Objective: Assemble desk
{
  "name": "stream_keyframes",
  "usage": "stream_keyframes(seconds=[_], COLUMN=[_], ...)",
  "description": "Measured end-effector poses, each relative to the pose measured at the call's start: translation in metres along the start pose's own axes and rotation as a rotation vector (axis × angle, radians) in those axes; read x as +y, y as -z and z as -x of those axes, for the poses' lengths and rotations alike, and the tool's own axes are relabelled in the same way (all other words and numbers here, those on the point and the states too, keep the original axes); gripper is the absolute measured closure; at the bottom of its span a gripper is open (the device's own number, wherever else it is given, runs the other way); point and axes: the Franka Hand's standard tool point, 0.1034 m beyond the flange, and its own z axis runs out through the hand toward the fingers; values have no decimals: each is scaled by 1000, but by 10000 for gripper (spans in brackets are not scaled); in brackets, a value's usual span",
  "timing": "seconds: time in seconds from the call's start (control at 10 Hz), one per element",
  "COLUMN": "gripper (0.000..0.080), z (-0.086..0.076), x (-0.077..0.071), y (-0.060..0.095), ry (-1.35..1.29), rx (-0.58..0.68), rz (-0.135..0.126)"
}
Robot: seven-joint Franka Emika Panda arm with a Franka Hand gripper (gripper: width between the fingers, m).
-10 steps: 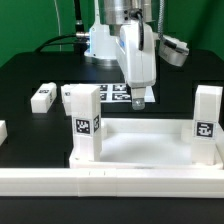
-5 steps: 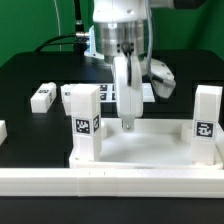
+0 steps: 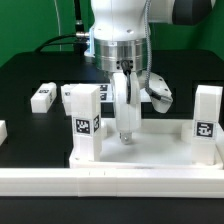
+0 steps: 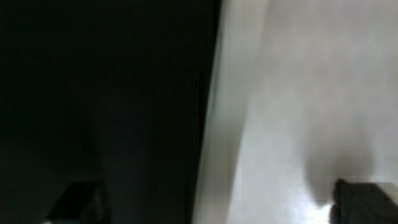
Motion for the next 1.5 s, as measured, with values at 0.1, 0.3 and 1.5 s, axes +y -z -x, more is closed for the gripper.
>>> stream_keyframes(seconds=[0.1, 0.3, 1.5], gripper=[284, 578, 738], z=[0, 0, -40], x=[0, 0, 34], y=[0, 0, 4], ry=[1, 1, 220], rx=[0, 0, 37], rz=[0, 1, 8])
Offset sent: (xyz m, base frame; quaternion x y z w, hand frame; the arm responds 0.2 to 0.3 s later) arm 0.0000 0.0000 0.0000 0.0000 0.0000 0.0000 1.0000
